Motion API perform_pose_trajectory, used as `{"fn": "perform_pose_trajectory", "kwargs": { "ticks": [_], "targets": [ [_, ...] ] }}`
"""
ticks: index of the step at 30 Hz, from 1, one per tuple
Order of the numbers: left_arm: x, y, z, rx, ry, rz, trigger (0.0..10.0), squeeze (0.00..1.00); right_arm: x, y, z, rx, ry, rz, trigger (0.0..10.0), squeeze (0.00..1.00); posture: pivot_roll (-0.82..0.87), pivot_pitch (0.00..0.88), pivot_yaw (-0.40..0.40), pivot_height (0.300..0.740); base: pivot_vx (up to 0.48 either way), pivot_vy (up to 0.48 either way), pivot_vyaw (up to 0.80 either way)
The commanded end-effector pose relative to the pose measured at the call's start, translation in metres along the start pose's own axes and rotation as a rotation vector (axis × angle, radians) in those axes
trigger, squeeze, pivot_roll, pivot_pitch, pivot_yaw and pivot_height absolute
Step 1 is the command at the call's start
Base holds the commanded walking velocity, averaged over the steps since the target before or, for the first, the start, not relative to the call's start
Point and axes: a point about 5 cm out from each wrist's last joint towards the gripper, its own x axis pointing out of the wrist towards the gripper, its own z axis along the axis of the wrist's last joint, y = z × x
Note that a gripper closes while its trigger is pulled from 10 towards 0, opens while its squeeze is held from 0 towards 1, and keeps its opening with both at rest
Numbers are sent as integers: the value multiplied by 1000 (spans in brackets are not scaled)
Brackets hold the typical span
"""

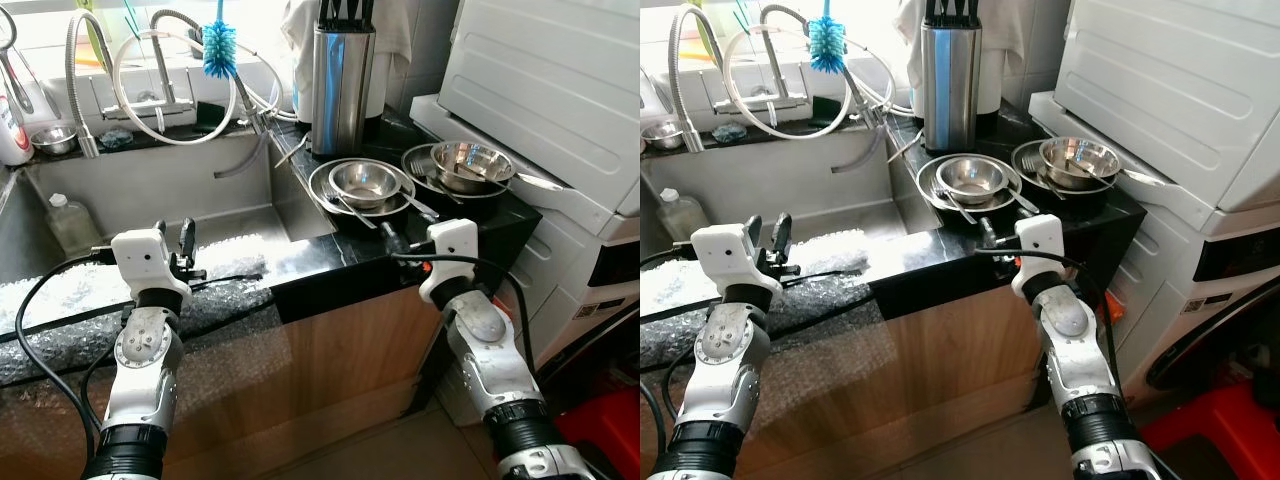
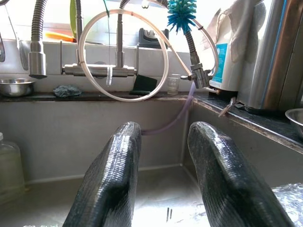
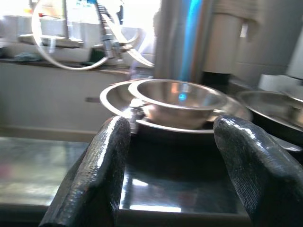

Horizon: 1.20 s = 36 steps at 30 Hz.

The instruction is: Kitchen organization

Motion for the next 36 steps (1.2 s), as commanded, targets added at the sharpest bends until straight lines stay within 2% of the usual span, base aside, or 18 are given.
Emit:
{"fn": "perform_pose_trajectory", "kwargs": {
  "ticks": [1,8,12,14,18,20,24,27,31,36],
  "targets": [
    [1,-3,0,14,0,-9,10000,0,6,5,8,-4,-28,53,10000,0,-110,0,-11,740,0,0,0],
    [1,-4,1,10,0,-13,10000,0,5,5,10,12,-53,100,10000,0,-111,0,-9,740,0,0,0],
    [2,-7,0,6,2,-16,10000,0,3,5,2,7,-3,147,10000,0,-111,0,-8,740,0,0,0],
    [2,-8,0,2,3,-15,10000,0,3,2,-3,-21,29,128,10000,0,-111,0,-9,740,0,0,0],
    [2,-8,0,2,3,-15,10000,0,3,1,-3,-23,30,128,10000,0,-111,0,-9,740,0,0,0],
    [1,-9,0,-2,4,-14,10000,0,5,-4,-3,-22,37,107,10000,0,-108,0,-10,740,0,0,0],
    [2,-10,0,-4,6,-11,10000,0,11,-9,2,-42,37,123,10000,0,-107,0,-13,740,0,0,0],
    [2,-10,0,-5,3,-7,10000,0,15,-13,8,-49,13,88,10000,0,-105,0,-14,740,0,0,0],
    [1,-10,0,-7,3,-6,10000,0,16,-10,14,-13,-37,58,10000,0,-105,0,-15,740,0,0,0],
    [0,-11,-1,-9,7,-7,10000,0,15,-7,6,-20,-10,67,10000,0,-106,0,-15,740,0,0,0]
  ]
}}
